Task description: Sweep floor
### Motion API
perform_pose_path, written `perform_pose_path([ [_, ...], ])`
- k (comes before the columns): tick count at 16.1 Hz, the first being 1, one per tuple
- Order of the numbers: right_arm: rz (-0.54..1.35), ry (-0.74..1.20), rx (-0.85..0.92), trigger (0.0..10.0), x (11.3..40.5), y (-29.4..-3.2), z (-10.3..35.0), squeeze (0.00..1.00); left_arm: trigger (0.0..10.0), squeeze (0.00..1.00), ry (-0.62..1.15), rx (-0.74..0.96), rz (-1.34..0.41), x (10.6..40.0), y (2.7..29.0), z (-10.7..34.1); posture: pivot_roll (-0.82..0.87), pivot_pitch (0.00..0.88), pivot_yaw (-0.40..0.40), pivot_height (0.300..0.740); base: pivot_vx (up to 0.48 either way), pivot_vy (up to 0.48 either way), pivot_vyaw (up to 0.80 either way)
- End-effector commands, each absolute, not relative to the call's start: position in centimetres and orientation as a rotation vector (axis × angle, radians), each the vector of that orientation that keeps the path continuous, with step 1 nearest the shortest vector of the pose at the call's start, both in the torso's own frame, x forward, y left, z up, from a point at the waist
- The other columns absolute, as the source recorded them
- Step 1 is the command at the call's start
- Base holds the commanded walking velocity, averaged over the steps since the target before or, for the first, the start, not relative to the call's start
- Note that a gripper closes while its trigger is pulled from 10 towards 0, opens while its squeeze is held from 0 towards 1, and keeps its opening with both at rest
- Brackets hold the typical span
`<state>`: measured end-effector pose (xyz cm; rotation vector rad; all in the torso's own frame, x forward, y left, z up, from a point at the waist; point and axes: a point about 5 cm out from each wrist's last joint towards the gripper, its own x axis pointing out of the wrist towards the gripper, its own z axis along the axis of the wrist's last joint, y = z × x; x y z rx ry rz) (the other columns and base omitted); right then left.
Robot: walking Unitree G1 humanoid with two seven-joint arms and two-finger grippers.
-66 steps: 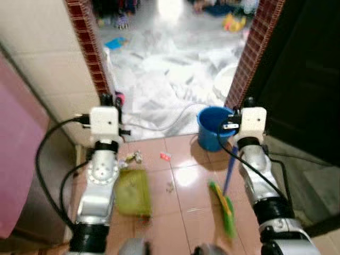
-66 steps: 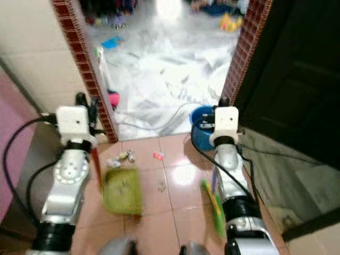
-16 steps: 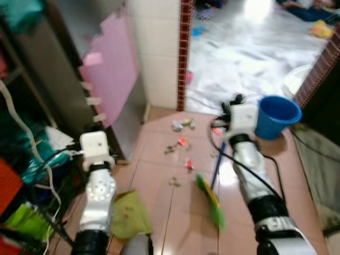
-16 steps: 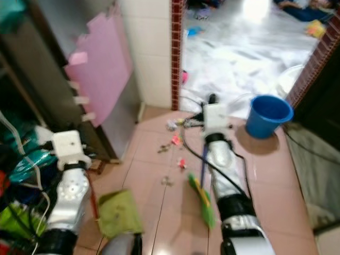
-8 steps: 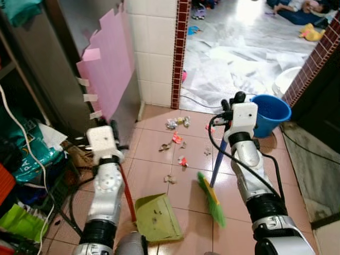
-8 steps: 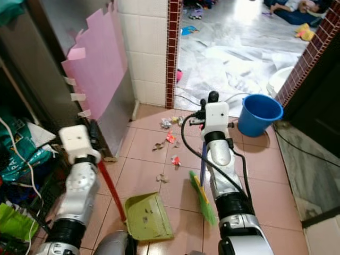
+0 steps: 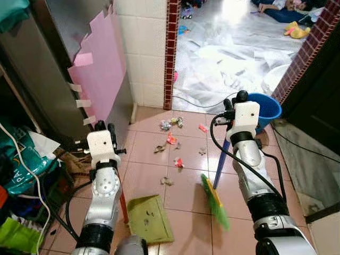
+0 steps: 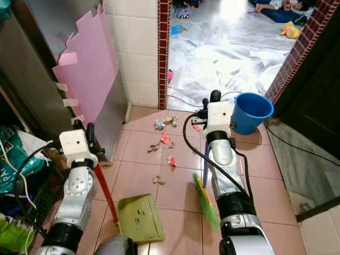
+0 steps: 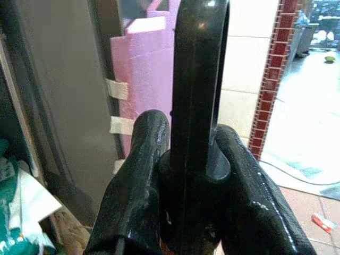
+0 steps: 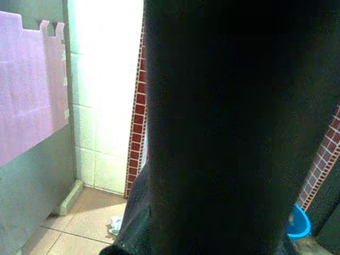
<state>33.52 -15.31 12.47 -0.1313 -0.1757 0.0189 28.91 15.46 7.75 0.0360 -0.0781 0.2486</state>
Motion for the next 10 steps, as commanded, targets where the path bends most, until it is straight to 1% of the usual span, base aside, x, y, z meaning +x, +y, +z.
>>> perform_pose_path([
  [1, 0.020, -0.227, -0.135, 10.0, 33.8, -15.2, 13.7, 0.00, 10.0, 0.00, -0.152, 0.060, 0.261, 29.4, 15.7, 9.1, 0.04, 0.000, -0.007, 0.740, 0.398, 0.270, 0.00],
  [3, 0.018, -0.227, -0.136, 10.0, 33.8, -15.3, 13.8, 0.00, 10.0, 0.00, -0.160, 0.080, 0.272, 29.5, 15.7, 9.2, 0.04, 0.000, -0.005, 0.740, 0.398, 0.270, 0.00],
  [10, 0.017, -0.227, -0.135, 10.0, 33.8, -15.2, 13.7, 0.00, 10.0, 0.00, -0.144, 0.102, 0.231, 29.7, 14.7, 9.0, 0.04, 0.000, 0.002, 0.740, 0.474, 0.000, 0.00],
])
